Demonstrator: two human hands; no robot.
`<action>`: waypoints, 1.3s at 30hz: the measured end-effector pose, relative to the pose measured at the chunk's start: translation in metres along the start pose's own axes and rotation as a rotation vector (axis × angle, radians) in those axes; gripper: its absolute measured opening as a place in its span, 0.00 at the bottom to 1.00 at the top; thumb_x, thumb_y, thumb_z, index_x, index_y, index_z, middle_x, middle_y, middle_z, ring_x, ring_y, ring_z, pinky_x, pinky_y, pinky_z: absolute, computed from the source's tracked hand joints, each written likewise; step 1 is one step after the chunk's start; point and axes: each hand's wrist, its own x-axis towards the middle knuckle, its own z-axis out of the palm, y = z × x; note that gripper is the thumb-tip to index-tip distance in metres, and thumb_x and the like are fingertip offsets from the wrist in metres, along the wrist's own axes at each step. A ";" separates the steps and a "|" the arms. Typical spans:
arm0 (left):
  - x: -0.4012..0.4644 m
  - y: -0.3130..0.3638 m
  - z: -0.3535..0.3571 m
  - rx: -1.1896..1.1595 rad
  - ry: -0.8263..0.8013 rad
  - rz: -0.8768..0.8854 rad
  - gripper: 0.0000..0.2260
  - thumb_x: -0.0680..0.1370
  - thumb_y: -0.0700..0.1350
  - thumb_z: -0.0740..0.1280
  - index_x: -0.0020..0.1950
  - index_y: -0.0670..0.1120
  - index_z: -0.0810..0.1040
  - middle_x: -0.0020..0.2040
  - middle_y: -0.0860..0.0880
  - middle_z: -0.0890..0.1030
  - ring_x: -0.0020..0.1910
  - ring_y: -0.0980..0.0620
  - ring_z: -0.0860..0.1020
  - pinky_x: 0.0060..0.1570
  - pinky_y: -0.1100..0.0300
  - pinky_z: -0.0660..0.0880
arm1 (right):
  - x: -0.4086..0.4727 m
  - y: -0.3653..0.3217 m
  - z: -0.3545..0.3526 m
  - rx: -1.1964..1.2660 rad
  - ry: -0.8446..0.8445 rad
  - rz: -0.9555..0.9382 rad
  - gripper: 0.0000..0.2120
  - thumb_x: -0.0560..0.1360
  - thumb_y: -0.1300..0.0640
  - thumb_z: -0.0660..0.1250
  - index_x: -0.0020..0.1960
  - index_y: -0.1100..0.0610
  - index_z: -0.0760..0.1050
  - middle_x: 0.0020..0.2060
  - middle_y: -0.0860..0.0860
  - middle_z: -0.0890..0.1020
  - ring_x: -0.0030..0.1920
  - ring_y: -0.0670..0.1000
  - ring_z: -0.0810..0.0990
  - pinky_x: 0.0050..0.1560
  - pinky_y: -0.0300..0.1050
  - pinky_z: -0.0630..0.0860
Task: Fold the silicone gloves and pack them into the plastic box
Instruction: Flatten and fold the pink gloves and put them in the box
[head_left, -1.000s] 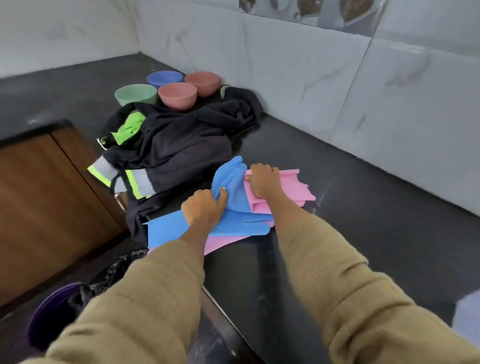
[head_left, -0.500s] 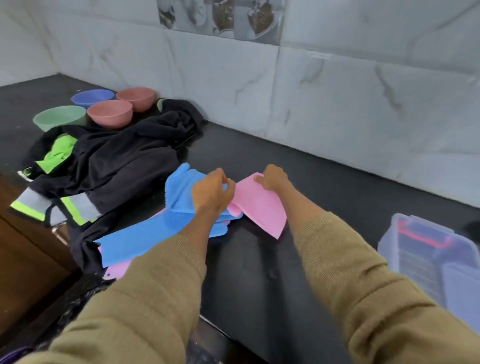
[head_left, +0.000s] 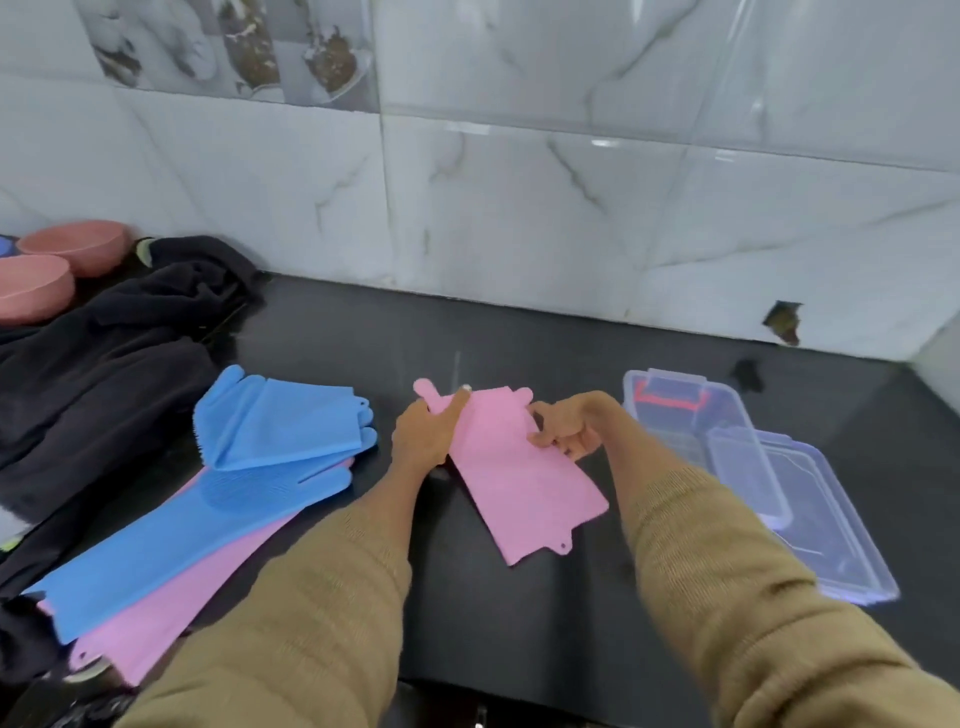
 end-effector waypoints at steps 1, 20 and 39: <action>0.000 0.006 0.003 -0.161 -0.074 -0.060 0.29 0.73 0.66 0.62 0.59 0.43 0.75 0.56 0.45 0.79 0.53 0.45 0.79 0.57 0.51 0.76 | -0.005 0.007 -0.001 0.008 -0.094 0.021 0.28 0.79 0.67 0.60 0.74 0.48 0.56 0.68 0.55 0.73 0.61 0.56 0.76 0.64 0.52 0.73; -0.013 0.027 0.025 0.009 -0.031 0.133 0.05 0.74 0.46 0.69 0.45 0.48 0.74 0.52 0.48 0.79 0.51 0.44 0.79 0.48 0.56 0.75 | -0.011 0.050 0.036 0.851 0.080 -0.304 0.15 0.76 0.64 0.62 0.62 0.56 0.69 0.46 0.56 0.79 0.38 0.51 0.79 0.50 0.46 0.79; -0.001 0.038 0.008 -0.695 -0.819 -0.087 0.16 0.83 0.47 0.57 0.67 0.41 0.71 0.58 0.39 0.80 0.56 0.41 0.80 0.56 0.46 0.76 | -0.015 0.021 0.033 0.920 0.778 -0.277 0.08 0.74 0.52 0.62 0.47 0.57 0.74 0.39 0.53 0.76 0.29 0.47 0.68 0.28 0.39 0.67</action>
